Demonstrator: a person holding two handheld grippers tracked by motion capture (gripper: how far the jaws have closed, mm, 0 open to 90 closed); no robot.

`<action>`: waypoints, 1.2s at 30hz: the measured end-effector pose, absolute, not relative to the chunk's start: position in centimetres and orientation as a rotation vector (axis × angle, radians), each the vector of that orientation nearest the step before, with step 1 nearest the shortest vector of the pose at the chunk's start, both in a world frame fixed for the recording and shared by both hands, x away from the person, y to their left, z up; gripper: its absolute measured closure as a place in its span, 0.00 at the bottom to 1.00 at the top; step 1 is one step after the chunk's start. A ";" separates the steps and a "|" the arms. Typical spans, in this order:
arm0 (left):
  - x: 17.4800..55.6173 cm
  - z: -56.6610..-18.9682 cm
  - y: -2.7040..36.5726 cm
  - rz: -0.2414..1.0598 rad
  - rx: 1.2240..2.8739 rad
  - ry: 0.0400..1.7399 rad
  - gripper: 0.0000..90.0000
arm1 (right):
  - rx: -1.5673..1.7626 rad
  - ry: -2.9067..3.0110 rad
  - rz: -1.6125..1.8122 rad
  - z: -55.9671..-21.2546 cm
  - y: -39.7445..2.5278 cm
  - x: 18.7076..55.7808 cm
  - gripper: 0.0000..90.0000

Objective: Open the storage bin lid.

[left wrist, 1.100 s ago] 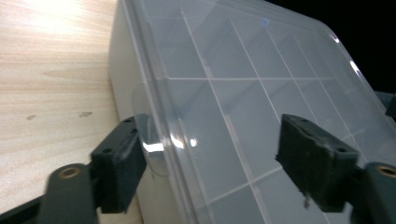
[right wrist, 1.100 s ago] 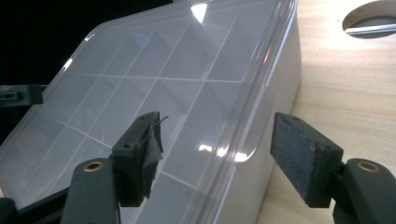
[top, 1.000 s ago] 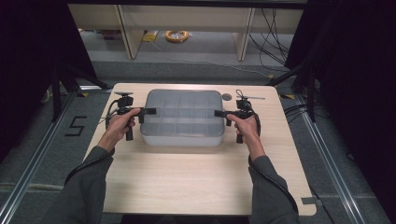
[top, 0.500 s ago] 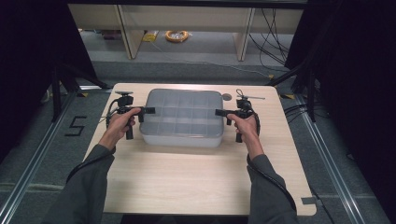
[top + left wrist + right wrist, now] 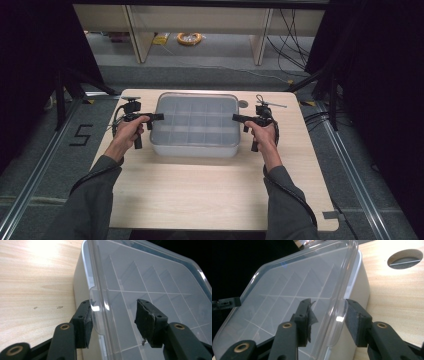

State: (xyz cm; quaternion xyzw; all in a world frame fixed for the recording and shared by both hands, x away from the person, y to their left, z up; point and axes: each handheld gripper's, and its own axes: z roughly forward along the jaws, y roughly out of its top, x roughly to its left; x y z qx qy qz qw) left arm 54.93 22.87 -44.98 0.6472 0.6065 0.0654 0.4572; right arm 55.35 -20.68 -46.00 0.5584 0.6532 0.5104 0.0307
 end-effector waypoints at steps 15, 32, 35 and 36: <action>54.0 -44.2 23.3 0.162 1.518 1.537 0.60 | 1.763 1.904 1.696 -45.3 -21.1 54.4 0.77; 52.9 -41.3 23.4 0.210 1.486 1.484 0.65 | 1.728 1.845 1.799 -42.8 -21.5 53.0 0.84; 52.4 -40.6 23.6 0.209 1.476 1.464 0.65 | 1.645 1.841 1.805 -41.8 -21.6 52.7 0.84; 52.3 -40.3 23.6 0.213 1.472 1.461 0.65 | 1.637 1.837 1.808 -41.5 -21.6 52.5 0.84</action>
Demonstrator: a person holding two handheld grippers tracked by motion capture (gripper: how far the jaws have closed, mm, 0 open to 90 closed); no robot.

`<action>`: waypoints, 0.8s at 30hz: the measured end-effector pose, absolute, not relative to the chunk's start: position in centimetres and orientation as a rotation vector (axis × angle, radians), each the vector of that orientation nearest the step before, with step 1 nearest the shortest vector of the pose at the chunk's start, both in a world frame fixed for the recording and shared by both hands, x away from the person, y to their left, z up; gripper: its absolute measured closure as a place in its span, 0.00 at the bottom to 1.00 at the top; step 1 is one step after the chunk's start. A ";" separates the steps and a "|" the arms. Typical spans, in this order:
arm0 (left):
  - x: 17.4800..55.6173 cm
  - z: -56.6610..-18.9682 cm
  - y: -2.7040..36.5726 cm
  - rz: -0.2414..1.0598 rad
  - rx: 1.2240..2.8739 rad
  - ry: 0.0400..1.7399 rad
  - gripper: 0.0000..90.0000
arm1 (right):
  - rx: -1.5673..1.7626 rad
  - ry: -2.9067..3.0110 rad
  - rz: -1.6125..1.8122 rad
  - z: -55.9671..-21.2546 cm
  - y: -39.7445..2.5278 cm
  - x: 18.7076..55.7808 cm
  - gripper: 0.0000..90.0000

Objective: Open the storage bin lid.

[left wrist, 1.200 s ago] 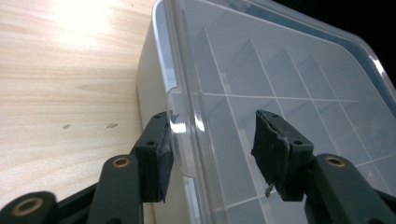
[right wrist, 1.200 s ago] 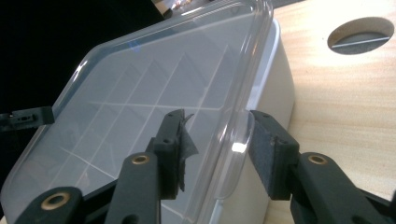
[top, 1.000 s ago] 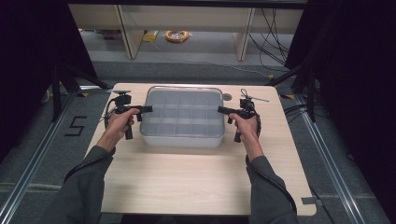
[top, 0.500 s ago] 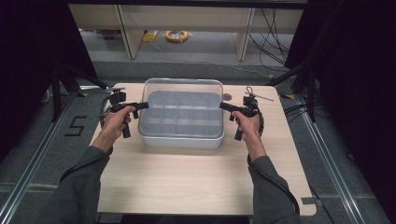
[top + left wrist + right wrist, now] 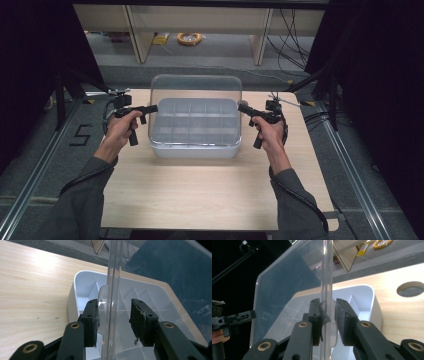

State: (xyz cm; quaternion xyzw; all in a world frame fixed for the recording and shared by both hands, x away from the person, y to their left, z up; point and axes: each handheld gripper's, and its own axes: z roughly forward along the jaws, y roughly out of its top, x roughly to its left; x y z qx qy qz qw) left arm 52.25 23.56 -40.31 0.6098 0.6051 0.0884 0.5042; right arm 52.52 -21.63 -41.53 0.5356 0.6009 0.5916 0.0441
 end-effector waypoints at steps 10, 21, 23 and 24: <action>50.1 -39.4 23.5 0.222 1.489 1.407 0.65 | 1.596 1.835 1.831 -39.8 -21.9 50.1 0.85; 46.0 -39.4 22.9 0.263 1.511 1.339 0.64 | 1.508 1.834 1.834 -39.3 -22.6 45.7 0.85; 44.8 -39.7 22.8 0.283 1.526 1.321 0.63 | 1.472 1.835 1.832 -39.5 -22.7 45.0 0.85; 44.3 -39.8 22.8 0.290 1.530 1.318 0.63 | 1.502 1.830 1.844 -39.5 -22.7 44.5 0.85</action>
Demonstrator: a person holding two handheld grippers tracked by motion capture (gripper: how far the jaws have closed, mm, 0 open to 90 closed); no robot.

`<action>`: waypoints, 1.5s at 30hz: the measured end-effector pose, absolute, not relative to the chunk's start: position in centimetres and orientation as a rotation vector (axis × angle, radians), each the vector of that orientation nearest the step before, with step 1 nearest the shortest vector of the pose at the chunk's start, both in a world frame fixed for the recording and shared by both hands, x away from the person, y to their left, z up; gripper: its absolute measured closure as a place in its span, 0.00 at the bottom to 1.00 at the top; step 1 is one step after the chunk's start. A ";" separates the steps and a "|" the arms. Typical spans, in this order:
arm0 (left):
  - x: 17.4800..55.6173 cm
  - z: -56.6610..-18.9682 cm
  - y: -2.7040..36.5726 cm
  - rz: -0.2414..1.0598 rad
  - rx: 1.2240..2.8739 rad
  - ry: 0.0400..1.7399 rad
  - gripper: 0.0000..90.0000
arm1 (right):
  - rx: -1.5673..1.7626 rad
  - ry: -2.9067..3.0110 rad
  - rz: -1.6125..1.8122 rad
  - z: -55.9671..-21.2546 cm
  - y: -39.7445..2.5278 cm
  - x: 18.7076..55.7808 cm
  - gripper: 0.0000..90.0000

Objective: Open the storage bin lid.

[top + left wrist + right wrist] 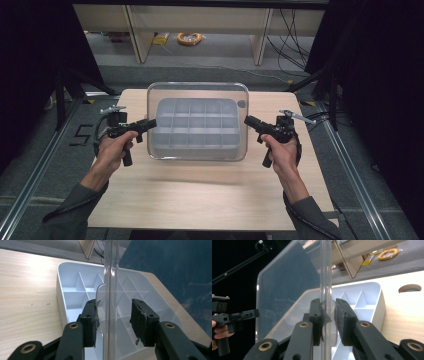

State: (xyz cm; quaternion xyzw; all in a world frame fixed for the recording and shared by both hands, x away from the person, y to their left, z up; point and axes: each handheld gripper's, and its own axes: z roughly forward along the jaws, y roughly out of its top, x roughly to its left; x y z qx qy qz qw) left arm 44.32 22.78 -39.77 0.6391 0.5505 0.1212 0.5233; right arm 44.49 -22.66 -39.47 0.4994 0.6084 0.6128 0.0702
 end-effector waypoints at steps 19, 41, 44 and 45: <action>38.6 -41.9 23.1 0.313 1.568 1.271 0.64 | 1.430 1.870 1.836 -41.7 -22.7 38.9 0.85; 34.7 -44.5 23.1 0.277 1.610 1.274 0.65 | 1.463 1.908 1.805 -44.4 -22.9 35.1 0.84; 34.2 -44.7 23.1 0.266 1.616 1.279 0.65 | 1.460 1.911 1.811 -44.5 -22.9 34.5 0.84; 34.1 -44.7 23.2 0.261 1.612 1.282 0.65 | 1.469 1.907 1.801 -44.7 -23.0 34.2 0.84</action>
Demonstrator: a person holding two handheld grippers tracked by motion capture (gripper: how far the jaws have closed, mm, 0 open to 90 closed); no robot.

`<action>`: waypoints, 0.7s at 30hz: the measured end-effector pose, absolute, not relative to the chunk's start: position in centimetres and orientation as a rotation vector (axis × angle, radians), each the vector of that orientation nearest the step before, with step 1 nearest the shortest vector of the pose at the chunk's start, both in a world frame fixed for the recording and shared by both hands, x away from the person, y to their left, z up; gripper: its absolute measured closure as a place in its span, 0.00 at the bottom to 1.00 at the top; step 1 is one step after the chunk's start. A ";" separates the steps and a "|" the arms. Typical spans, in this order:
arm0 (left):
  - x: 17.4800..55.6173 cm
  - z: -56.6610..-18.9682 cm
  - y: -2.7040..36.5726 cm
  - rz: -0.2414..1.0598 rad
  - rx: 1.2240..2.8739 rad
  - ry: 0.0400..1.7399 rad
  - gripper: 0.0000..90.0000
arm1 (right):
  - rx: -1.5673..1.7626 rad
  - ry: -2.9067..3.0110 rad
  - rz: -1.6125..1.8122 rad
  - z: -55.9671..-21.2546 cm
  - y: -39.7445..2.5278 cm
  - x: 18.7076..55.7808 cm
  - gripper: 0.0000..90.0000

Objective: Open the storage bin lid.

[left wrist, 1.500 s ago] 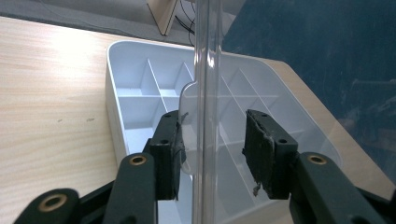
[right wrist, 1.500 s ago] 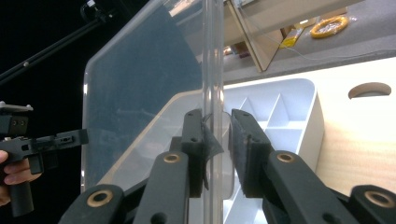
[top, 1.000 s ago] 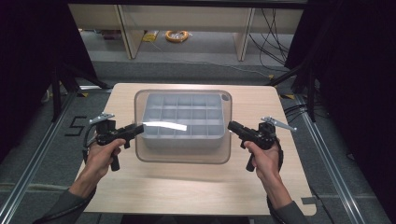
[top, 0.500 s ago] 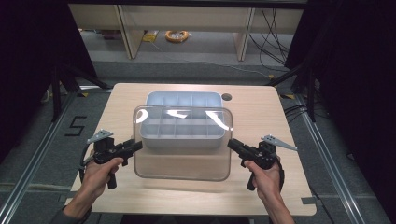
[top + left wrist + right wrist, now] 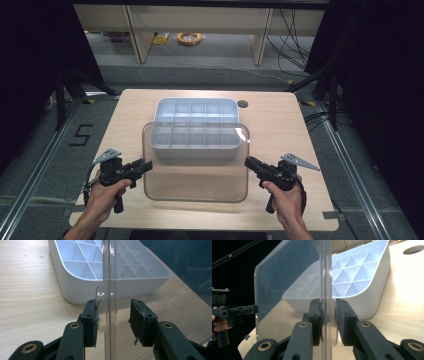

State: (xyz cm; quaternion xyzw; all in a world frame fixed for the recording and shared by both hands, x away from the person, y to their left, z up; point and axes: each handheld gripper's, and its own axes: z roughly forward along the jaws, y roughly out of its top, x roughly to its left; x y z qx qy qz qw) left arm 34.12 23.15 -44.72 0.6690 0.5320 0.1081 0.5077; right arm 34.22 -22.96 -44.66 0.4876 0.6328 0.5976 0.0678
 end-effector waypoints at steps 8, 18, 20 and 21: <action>33.1 -45.7 23.0 0.240 1.636 1.280 0.65 | 1.479 1.921 1.799 -45.4 -23.2 33.1 0.85; 31.7 -46.1 23.5 0.213 1.653 1.271 0.66 | 1.585 1.937 1.815 -46.0 -23.0 31.4 0.85; 31.5 -46.3 23.4 0.217 1.643 1.281 0.65 | 1.556 1.939 1.800 -46.2 -23.1 31.3 0.85; 31.4 -46.4 23.5 0.212 1.653 1.284 0.66 | 1.557 1.942 1.792 -46.3 -23.1 31.2 0.85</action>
